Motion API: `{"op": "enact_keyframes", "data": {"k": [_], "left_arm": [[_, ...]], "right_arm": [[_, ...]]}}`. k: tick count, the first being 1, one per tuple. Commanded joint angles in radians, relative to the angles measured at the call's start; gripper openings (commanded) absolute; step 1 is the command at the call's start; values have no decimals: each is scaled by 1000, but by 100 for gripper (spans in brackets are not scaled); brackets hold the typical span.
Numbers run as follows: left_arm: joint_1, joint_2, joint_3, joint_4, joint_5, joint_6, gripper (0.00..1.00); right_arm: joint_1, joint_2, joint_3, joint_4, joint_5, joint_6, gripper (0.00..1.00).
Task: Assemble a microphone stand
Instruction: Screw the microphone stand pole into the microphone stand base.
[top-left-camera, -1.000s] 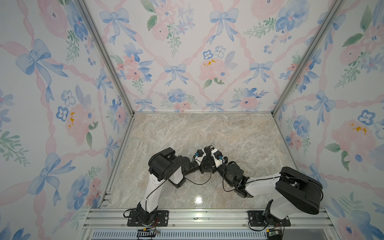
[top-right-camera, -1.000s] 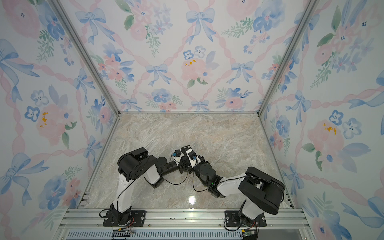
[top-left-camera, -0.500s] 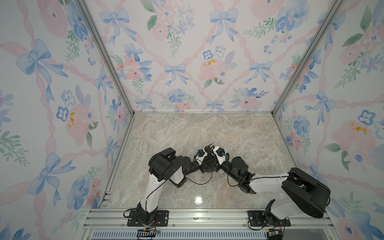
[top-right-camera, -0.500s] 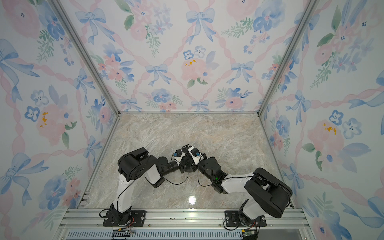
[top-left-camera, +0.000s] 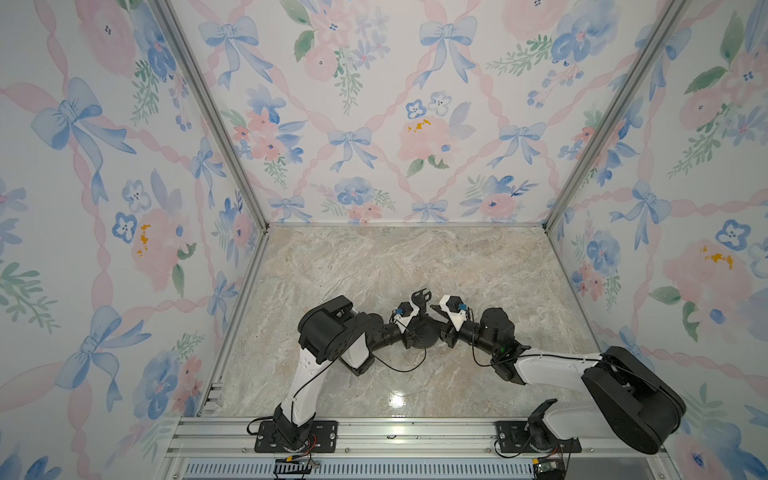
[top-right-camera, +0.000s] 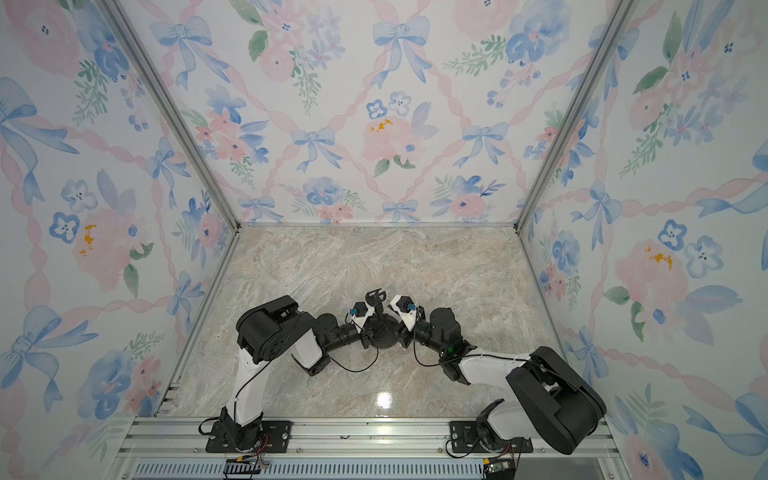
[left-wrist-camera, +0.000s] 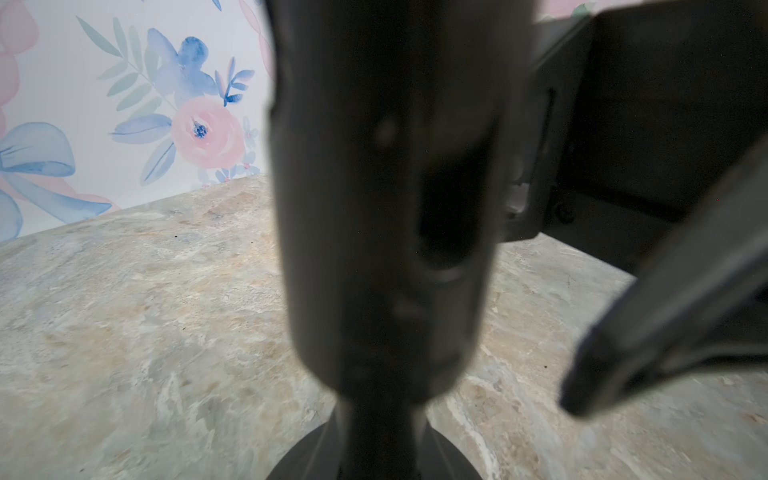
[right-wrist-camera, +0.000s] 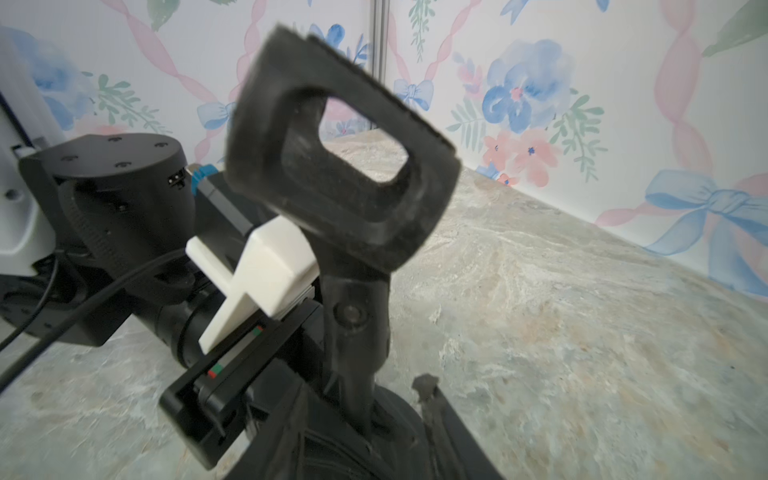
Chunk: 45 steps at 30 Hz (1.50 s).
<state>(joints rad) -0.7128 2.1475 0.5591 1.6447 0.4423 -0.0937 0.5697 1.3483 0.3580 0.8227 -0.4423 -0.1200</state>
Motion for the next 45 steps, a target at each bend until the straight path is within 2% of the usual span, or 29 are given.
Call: {"op": "enact_keyframes", "data": {"k": [1,3,4,9,13,17,19,20,22,25,28,31,36,40,43,45], "left_arm": [[6,-25,-10,7,2,-9,2],[6,-26,-7,1,9,-5,2],[5,-26,-5,-4,11,-3,2],[3,-30,3,-27,20,2,2],[2,-37,7,-51,14,13,2],[3,-41,12,-72,11,21,3],[2,-39,18,-80,12,19,3],[2,-37,20,-83,11,20,3],[2,-35,24,-87,13,18,4],[2,-35,23,-91,7,16,8],[2,-37,22,-93,-14,13,18],[2,-44,20,-92,-38,5,25],[0,-50,22,-92,-66,-7,27],[-2,-50,21,-92,-77,-11,29],[-4,-47,18,-92,-82,-9,29],[-5,-43,16,-93,-82,-9,27]], "right_arm": [[-63,-38,74,-257,-308,-64,51],[-95,-25,110,-291,-344,-77,54],[-111,-10,131,-297,-400,-75,55],[-167,125,279,-334,-572,-81,53],[-163,218,381,-349,-596,-83,50],[-146,257,419,-349,-607,-90,31],[-143,265,418,-332,-598,-86,13],[-141,266,409,-309,-586,-78,7],[-136,261,381,-250,-561,-58,0],[-116,235,335,-226,-499,-70,0],[-78,196,279,-222,-374,-88,0],[-18,143,186,-148,-147,-65,0],[170,110,55,35,330,-22,0],[300,127,29,95,630,-17,0],[372,154,35,108,798,-15,0],[398,176,44,112,855,-1,0]]}}
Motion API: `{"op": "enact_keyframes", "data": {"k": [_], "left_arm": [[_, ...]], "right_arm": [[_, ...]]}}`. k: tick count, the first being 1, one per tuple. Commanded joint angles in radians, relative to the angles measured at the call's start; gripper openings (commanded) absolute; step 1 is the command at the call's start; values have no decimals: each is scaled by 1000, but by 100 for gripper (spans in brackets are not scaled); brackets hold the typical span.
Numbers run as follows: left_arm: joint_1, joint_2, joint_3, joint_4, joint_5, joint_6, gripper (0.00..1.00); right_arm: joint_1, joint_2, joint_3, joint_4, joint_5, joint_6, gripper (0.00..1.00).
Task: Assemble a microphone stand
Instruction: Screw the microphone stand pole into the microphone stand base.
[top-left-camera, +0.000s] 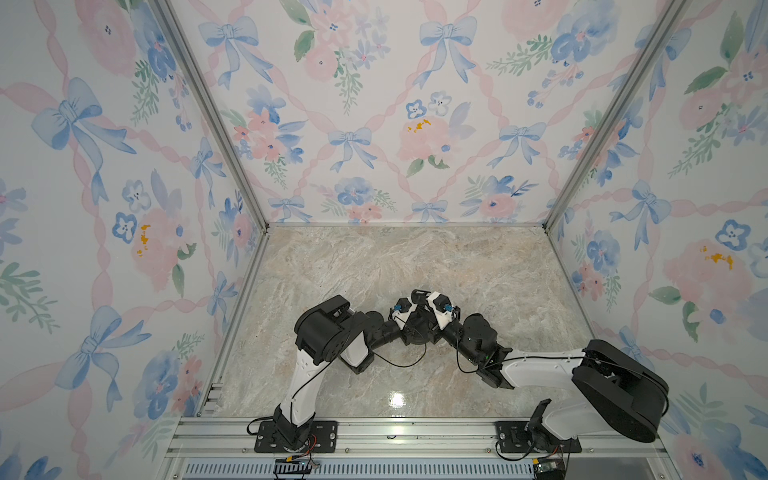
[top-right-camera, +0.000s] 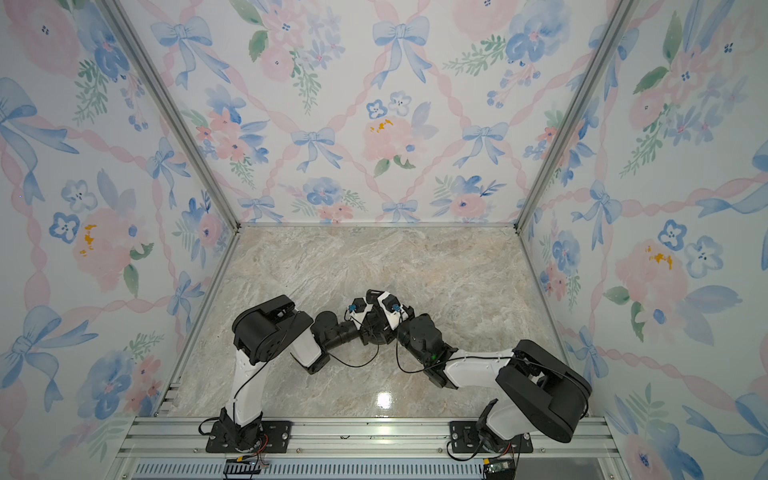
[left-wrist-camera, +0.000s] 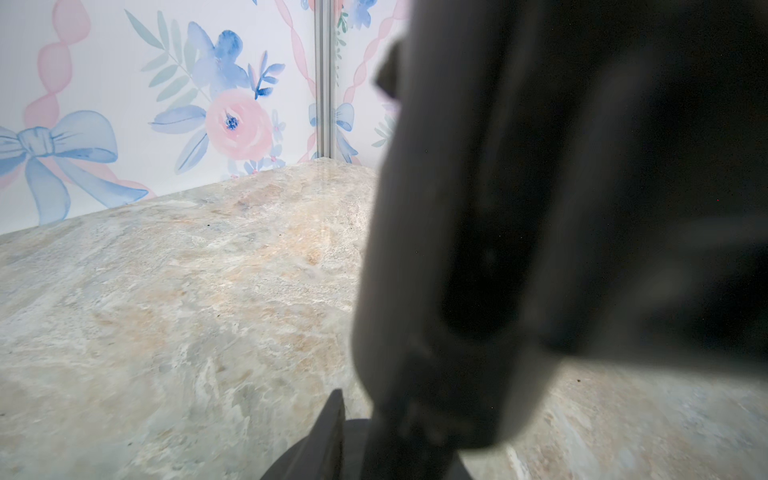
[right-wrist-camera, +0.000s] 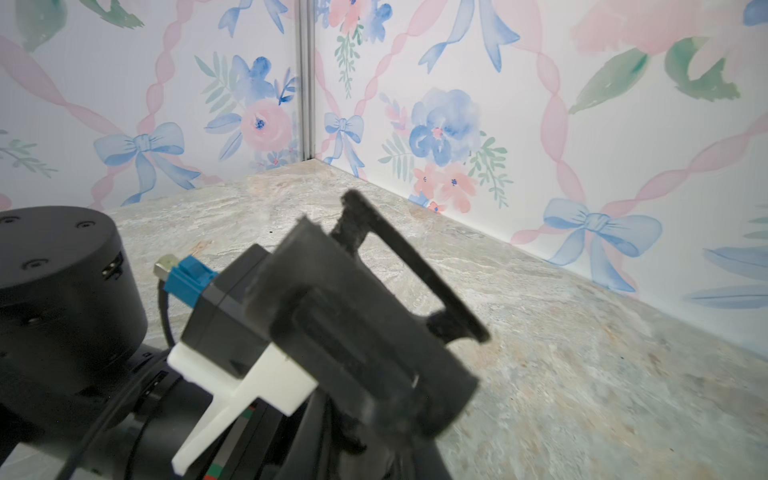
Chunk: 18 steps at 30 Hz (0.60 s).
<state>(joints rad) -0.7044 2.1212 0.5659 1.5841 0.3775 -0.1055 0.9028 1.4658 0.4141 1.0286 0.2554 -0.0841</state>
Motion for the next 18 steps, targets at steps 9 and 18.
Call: {"op": "enact_keyframes", "data": {"k": [9,18], "left_arm": [[-15,-20,5,-32,0,29,6],[-18,-9,5,-32,34,48,2]], "right_arm": [[63,36,-49,1,52,-20,21],[-292,-161,-20,-337,-734,-79,50]]}}
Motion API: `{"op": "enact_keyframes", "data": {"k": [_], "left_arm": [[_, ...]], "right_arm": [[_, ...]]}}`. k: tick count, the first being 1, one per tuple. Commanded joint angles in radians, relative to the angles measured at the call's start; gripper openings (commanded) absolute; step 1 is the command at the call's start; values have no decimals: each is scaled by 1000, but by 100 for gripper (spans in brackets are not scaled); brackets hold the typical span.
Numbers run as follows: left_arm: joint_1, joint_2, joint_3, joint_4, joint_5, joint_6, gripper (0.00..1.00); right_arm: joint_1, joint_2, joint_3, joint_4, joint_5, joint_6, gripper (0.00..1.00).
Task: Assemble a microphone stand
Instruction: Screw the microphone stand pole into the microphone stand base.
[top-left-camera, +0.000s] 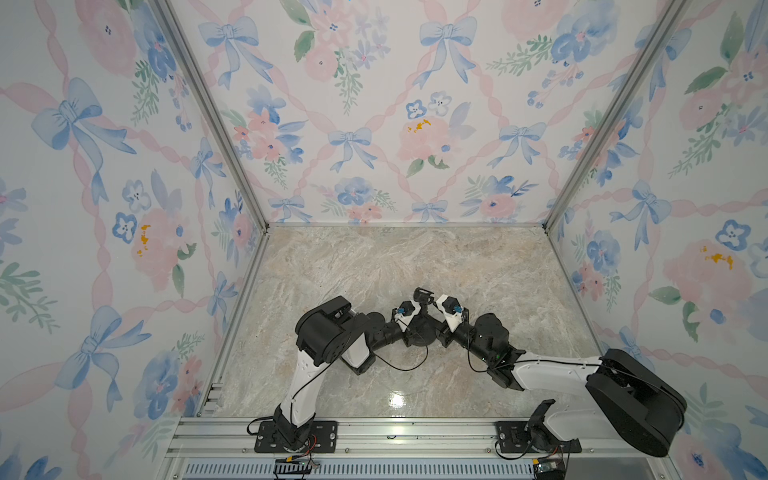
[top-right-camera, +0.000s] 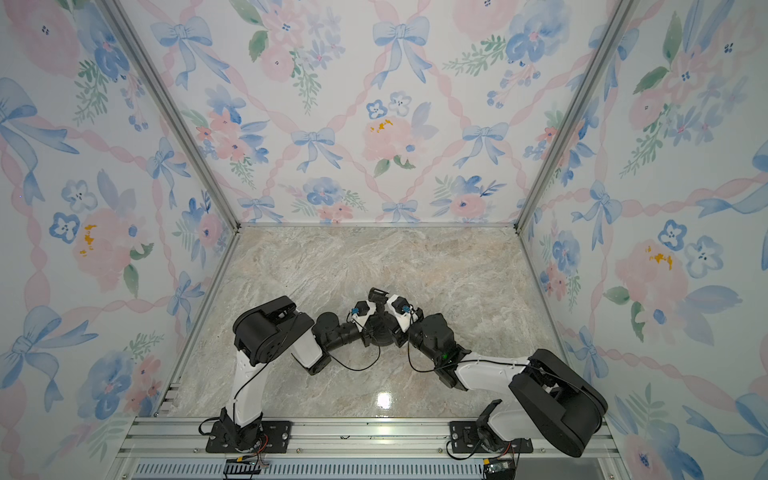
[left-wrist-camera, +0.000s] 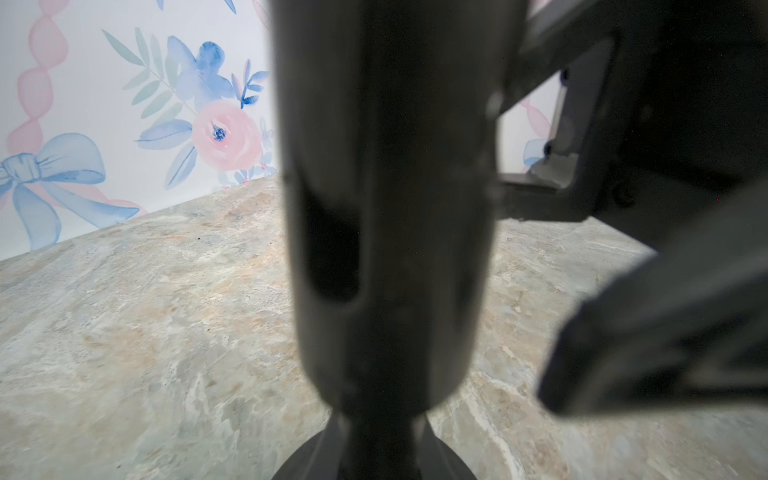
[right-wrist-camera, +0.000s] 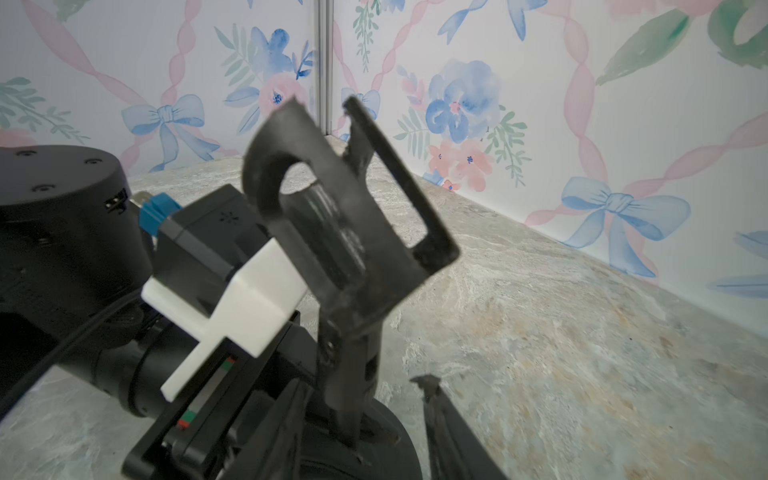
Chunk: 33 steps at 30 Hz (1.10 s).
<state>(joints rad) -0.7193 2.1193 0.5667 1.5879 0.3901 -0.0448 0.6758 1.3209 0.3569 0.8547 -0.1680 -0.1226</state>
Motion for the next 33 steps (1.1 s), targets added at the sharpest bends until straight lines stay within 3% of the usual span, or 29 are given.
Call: {"op": "enact_keyframes", "data": {"k": [1,10,13,14,18,20,27,30,33], "left_arm": [[-2,-6,4,-35,24,-11,2],[-2,-5,10,-36,43,-5,1],[-2,-2,9,-36,43,-3,1],[-2,-3,10,-36,44,-3,1],[-2,-3,9,-36,36,-6,3],[-2,-5,6,-36,33,-6,4],[-1,-3,8,-39,29,-4,4],[0,-3,9,-39,33,-9,6],[-1,-4,10,-39,46,-9,6]], "right_arm": [[-93,-12,49,-179,-371,-53,51],[-166,113,218,-253,-618,-86,52],[-173,158,283,-301,-619,-104,50],[-178,174,302,-310,-650,-106,46],[-191,230,338,-260,-660,-62,6],[-185,239,329,-219,-636,-51,0],[-137,217,221,-113,-476,-60,2],[-142,214,153,14,-495,-2,16],[-175,206,133,24,-579,10,33]]}}
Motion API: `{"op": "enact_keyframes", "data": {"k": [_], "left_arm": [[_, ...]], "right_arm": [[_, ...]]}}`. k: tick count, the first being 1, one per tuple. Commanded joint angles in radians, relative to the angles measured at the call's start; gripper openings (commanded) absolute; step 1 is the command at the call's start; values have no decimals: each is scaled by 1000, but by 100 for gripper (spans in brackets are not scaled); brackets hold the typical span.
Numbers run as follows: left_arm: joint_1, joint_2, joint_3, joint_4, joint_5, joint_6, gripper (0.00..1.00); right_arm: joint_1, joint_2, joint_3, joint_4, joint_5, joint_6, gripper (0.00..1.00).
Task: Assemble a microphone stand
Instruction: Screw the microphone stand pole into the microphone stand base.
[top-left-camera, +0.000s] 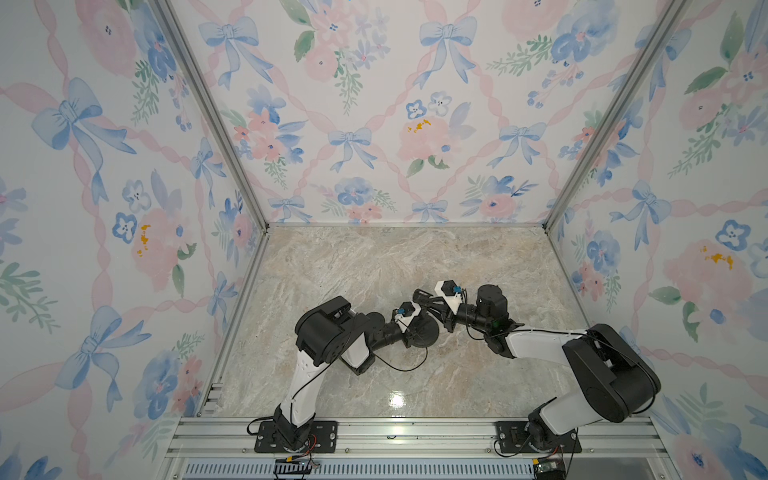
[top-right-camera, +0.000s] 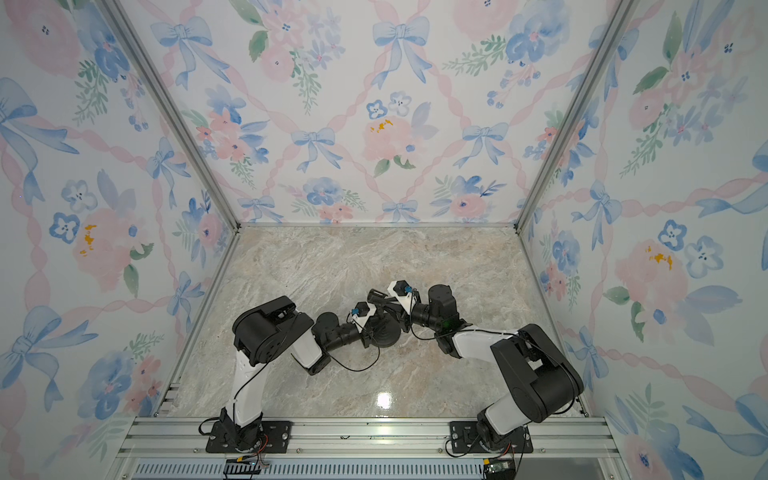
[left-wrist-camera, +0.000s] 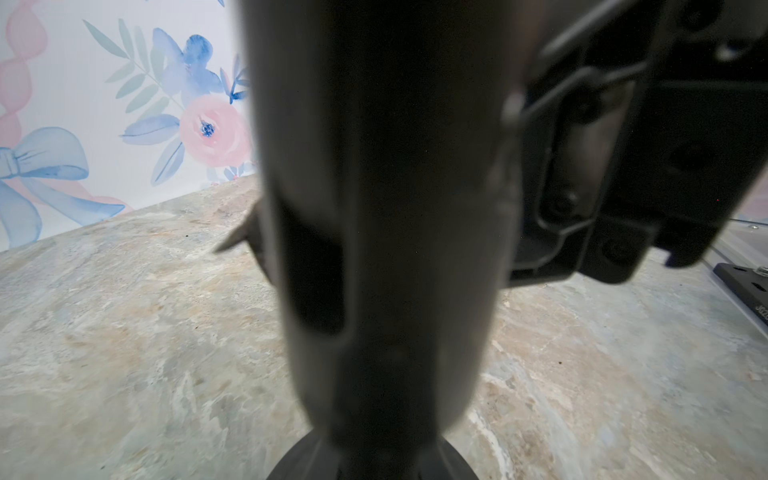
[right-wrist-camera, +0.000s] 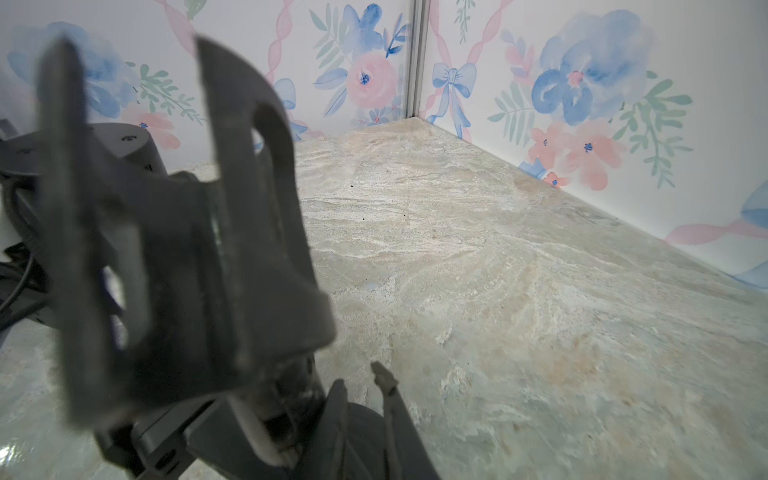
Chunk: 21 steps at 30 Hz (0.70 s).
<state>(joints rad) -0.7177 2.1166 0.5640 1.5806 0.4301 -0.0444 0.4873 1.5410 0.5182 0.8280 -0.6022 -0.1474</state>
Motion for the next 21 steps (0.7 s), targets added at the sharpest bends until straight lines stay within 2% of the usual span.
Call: {"op": "enact_keyframes", "data": {"k": [1,5,9,11,13,16,21], "left_arm": [[-2,-3,12,-34,9,-9,5],[-2,-9,13,-56,-1,-2,2],[-2,-24,16,-91,-7,7,1],[-3,-28,22,-117,-7,14,0],[-6,-28,29,-133,-10,15,0],[-8,-27,34,-145,-12,18,0],[-15,-33,31,-163,-19,44,0]], "right_arm": [[3,-22,-29,37,-175,30,36],[-40,-67,-17,-77,-257,-21,42],[-67,-120,17,-294,-363,-126,52],[-70,-147,47,-455,-396,-218,53],[-68,-162,63,-520,-393,-250,54],[-67,-175,65,-502,-381,-233,54],[-72,-145,56,-296,-312,-97,54]]}}
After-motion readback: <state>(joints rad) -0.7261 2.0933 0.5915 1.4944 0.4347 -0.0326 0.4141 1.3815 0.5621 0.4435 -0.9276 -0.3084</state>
